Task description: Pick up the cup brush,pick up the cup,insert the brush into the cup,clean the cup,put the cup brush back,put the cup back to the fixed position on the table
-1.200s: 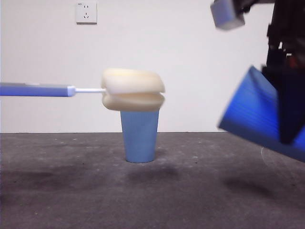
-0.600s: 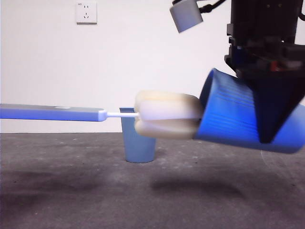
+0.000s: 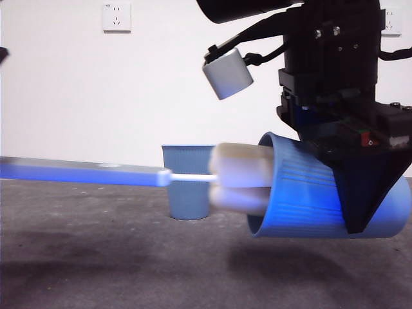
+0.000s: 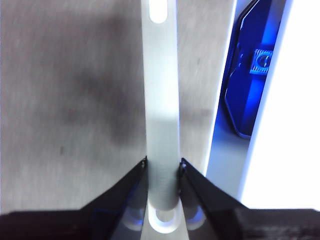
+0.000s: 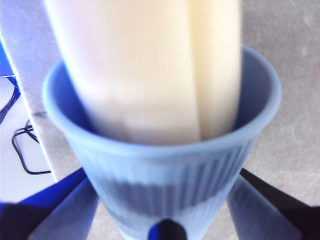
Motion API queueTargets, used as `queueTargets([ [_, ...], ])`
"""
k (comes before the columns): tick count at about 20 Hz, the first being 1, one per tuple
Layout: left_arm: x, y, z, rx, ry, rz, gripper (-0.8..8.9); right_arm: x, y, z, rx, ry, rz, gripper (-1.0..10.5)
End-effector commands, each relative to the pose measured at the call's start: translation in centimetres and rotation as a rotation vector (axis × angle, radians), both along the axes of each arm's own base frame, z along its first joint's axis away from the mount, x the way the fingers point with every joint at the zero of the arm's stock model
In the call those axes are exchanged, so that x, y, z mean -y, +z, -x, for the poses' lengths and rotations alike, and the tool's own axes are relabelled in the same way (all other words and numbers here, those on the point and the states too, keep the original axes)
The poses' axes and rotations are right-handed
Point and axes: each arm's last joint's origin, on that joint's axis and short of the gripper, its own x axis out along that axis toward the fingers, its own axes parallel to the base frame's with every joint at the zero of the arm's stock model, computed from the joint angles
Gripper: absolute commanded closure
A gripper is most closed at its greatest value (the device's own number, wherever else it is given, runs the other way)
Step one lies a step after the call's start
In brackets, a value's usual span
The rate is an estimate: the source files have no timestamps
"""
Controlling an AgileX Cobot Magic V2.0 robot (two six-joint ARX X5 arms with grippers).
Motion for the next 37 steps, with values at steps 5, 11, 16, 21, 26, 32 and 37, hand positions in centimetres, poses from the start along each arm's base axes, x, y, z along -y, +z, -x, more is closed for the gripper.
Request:
queueTargets([
  [5, 2.3, -1.3, -1.6, -0.025, 0.001, 0.082, 8.22, -1.9, 0.2, 1.0, 0.025, 0.072, -0.042, 9.6],
  [11, 3.0, -2.1, -2.1, -0.044, 0.041, 0.083, 8.22, -2.3, 0.5, 1.1, 0.031, 0.077, -0.068, 9.6],
  [16, 1.5, -1.8, -1.4, -0.044, 0.121, -0.028, 8.21, -2.2, 0.5, 1.1, 0.038, 0.064, -0.061, 9.6],
  [21, -1.1, 0.0, -0.3, -0.028, 0.18, -0.004, 8.21, -2.2, 0.5, 1.1, 0.039, 0.062, -0.061, 9.6],
  [26, -3.6, 1.5, 1.3, -0.006, 0.224, 0.02, 8.22, -2.3, 0.5, 1.1, 0.043, 0.062, -0.068, 9.6],
  [32, -3.7, 1.9, 1.4, 0.024, 0.22, 0.078, 8.22, -2.5, 0.6, 1.0, 0.054, 0.062, -0.09, 9.6],
  [37, -2.1, 1.6, 0.1, 0.009, 0.19, 0.162, 8.22, -2.5, 0.6, 1.0, 0.054, 0.062, -0.095, 9.6],
])
